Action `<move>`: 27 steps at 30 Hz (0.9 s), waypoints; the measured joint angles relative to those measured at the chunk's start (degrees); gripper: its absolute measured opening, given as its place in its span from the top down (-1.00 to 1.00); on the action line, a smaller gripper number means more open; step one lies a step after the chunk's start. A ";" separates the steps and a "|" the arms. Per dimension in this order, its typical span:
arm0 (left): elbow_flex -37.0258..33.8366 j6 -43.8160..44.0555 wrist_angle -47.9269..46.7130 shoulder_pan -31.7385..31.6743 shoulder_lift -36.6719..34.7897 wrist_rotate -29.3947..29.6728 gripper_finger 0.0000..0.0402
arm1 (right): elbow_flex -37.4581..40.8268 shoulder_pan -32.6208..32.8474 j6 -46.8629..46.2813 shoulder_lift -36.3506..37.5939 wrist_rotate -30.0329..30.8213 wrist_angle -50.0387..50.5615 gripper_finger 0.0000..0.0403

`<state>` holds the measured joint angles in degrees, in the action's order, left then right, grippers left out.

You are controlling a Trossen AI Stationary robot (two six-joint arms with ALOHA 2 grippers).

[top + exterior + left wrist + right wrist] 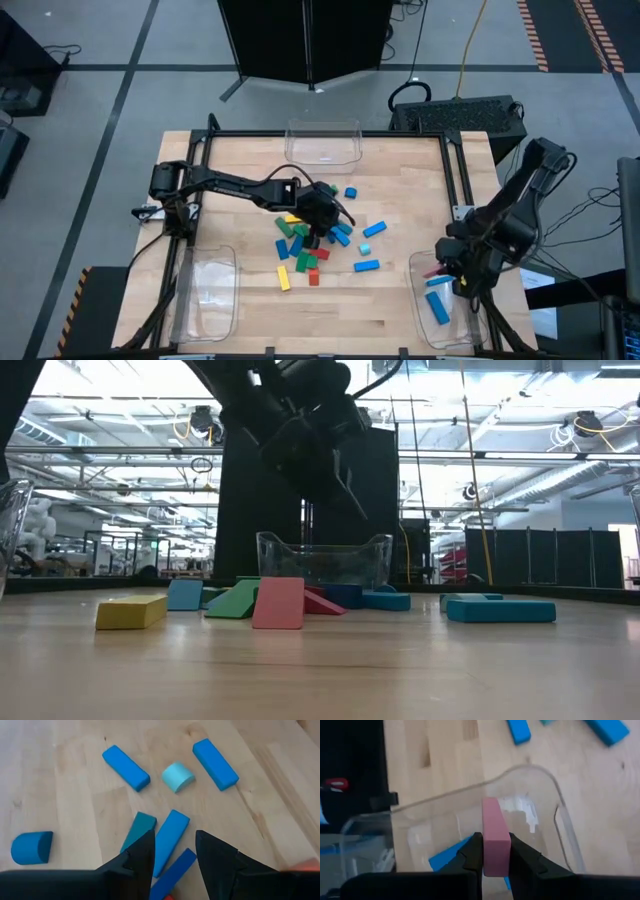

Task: Sort blocks by size
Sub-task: Put the pink rectangle block into the bottom right transparent bin

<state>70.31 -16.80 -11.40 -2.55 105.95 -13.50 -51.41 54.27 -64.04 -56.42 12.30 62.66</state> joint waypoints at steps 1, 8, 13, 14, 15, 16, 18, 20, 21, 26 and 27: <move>-0.08 0.02 0.07 0.00 0.00 0.00 0.29 | 1.04 0.59 -1.11 0.01 0.00 -0.22 0.75; -0.14 0.12 0.20 0.00 0.00 0.00 0.29 | 8.09 3.83 -3.99 -0.03 2.98 -5.99 0.75; -0.14 1.44 -0.04 0.00 0.00 0.00 0.29 | 11.42 5.09 -7.20 -0.02 4.17 -6.31 0.74; -0.14 1.44 -0.04 0.00 0.00 0.00 0.29 | 11.84 5.24 -7.31 -0.02 4.31 -6.32 0.74; -0.14 1.44 -0.04 0.00 0.01 0.01 0.29 | 12.31 5.33 -7.33 -0.02 4.34 -6.51 0.74; -0.14 1.44 -0.04 0.00 0.00 0.00 0.29 | 12.74 5.46 -7.33 -0.02 4.46 -6.74 0.74; -0.14 1.46 -0.04 0.00 0.02 0.02 0.29 | 13.62 5.54 -7.36 0.00 4.65 -7.61 0.74; -0.14 1.46 -0.04 0.00 0.01 0.04 0.29 | 14.57 5.54 -7.85 0.01 4.67 -8.14 0.73; -0.14 1.46 0.01 0.00 0.01 0.07 0.29 | 14.96 5.54 -8.30 0.00 4.65 -8.20 0.73; -0.14 1.46 0.57 -0.34 0.02 0.30 0.29 | 15.48 5.53 -10.62 0.00 4.26 -8.15 0.73; -0.14 1.50 0.54 -0.44 0.02 0.38 0.29 | 15.48 5.52 -10.85 0.00 4.26 -8.26 0.71</move>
<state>70.17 -15.30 -10.86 -2.99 105.97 -13.12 -35.92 59.79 -74.89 -56.42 16.56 54.40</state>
